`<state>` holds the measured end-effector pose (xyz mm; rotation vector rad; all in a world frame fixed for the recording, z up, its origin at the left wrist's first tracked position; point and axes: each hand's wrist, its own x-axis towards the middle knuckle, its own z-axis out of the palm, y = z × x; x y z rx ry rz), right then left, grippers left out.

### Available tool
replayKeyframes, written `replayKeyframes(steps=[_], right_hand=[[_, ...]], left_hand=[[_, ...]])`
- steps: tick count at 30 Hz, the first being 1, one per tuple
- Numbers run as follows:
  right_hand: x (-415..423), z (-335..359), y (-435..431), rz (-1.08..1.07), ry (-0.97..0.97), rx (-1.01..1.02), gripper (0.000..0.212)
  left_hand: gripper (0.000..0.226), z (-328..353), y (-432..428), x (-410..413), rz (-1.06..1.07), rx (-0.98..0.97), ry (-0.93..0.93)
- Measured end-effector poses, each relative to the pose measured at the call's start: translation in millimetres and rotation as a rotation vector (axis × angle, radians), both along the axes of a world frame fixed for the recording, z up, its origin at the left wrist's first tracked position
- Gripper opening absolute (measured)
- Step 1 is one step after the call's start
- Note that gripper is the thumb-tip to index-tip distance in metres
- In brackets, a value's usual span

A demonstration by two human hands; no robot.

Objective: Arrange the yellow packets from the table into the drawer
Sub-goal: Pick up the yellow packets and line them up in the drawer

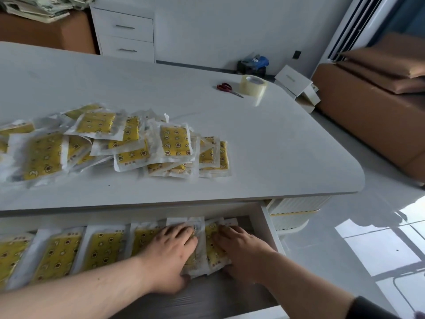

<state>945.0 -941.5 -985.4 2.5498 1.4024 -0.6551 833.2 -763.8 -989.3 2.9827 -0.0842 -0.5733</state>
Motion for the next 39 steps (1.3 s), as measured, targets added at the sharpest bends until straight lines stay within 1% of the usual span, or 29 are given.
replayKeyframes(steps=[4, 8, 10, 14, 15, 17, 19, 21, 26, 29, 31, 36, 39], right_hand=[[2, -5, -1, -0.150, 0.037, 0.016, 0.073], [3, -8, -1, -0.185, 0.043, 0.009, 0.080], [5, -9, 0, -0.236, 0.072, 0.025, 0.085], [8, -9, 1, -0.301, 0.089, 0.102, 0.084], [8, -8, 0, -0.306, 0.092, 0.099, 0.087], [8, -7, -1, -0.289, 0.070, 0.062, 0.102], [7, -5, -1, -0.239, 0.010, 0.010, 0.107], [6, -5, 0, -0.236, 0.008, 0.008, 0.103], [6, -6, 0, -0.290, 0.106, 0.068, 0.093], [9, -9, 0, -0.339, 0.158, 0.087, 0.096], [11, -9, -1, -0.343, 0.141, 0.077, 0.099], [11, -8, -3, -0.319, 0.129, 0.085, 0.101], [10, -7, -2, -0.303, 0.113, 0.074, 0.099]], left_hand=[[0.085, -3, 1, -1, 0.018, -0.051, -0.007], [0.091, -4, 4, 1, 0.009, -0.056, 0.009], [0.093, -5, 6, 2, 0.003, -0.048, 0.017], [0.091, -5, 10, 1, -0.028, -0.023, 0.001], [0.091, -4, 11, 0, -0.036, -0.014, 0.001], [0.089, -3, 11, 0, -0.051, 0.011, -0.010], [0.087, -3, 10, 0, -0.057, 0.031, -0.024], [0.085, -4, 8, 0, -0.060, 0.045, -0.035], [0.083, -7, 8, 1, -0.042, 0.029, -0.055], [0.089, -7, 10, 2, -0.060, 0.040, -0.049], [0.091, -8, 11, 2, -0.064, 0.052, -0.038], [0.087, -8, 10, 2, -0.033, 0.054, -0.047], [0.091, -8, 10, 3, -0.021, 0.063, -0.043]])
